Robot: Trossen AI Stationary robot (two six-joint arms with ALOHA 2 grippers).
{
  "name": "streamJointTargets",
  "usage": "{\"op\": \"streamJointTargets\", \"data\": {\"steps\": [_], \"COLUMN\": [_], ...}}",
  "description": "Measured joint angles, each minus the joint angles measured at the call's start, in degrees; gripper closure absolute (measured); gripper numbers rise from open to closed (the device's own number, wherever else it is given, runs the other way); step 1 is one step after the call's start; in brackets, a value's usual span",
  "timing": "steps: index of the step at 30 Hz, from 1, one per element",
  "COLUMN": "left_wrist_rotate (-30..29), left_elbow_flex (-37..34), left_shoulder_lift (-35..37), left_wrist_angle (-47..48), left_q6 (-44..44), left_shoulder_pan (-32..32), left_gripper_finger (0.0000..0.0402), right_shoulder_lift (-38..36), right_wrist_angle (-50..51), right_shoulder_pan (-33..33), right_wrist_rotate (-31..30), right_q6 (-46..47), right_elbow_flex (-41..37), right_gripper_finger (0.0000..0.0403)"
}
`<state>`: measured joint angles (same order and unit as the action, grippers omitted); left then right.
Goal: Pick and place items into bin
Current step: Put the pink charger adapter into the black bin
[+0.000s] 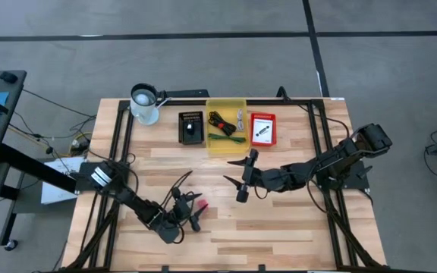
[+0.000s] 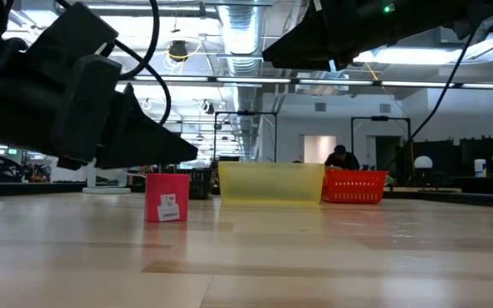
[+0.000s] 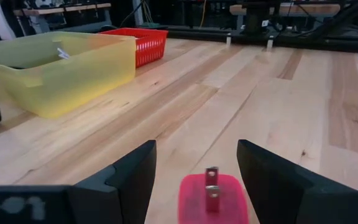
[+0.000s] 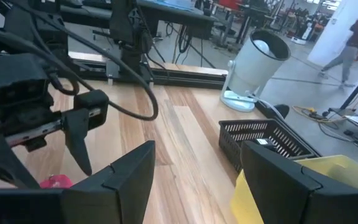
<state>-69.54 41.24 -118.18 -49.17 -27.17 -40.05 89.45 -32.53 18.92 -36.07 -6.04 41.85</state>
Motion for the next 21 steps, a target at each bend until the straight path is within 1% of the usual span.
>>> {"op": "streamJointTargets", "data": {"steps": [6,14,21], "left_wrist_rotate": [-0.82,-0.13,3.05], "left_elbow_flex": [0.67,0.67,0.67], "left_shoulder_lift": [-0.77,-0.77,-0.77], "left_wrist_angle": [0.11,2.21,3.89], "left_q6": [-0.58,-3.29,-5.8], "left_shoulder_pan": [0.11,0.09,0.37], "left_gripper_finger": [0.0187,0.0187,0.0187], "right_shoulder_lift": [0.0,0.0,0.0], "right_wrist_angle": [0.0,0.0,0.0], "right_shoulder_pan": [0.17,0.17,0.17], "right_wrist_rotate": [0.02,0.02,0.15], "right_q6": [0.0,0.0,0.02], "right_elbow_flex": [0.0,0.0,0.0], "right_gripper_finger": [0.017,0.017,0.017]}}
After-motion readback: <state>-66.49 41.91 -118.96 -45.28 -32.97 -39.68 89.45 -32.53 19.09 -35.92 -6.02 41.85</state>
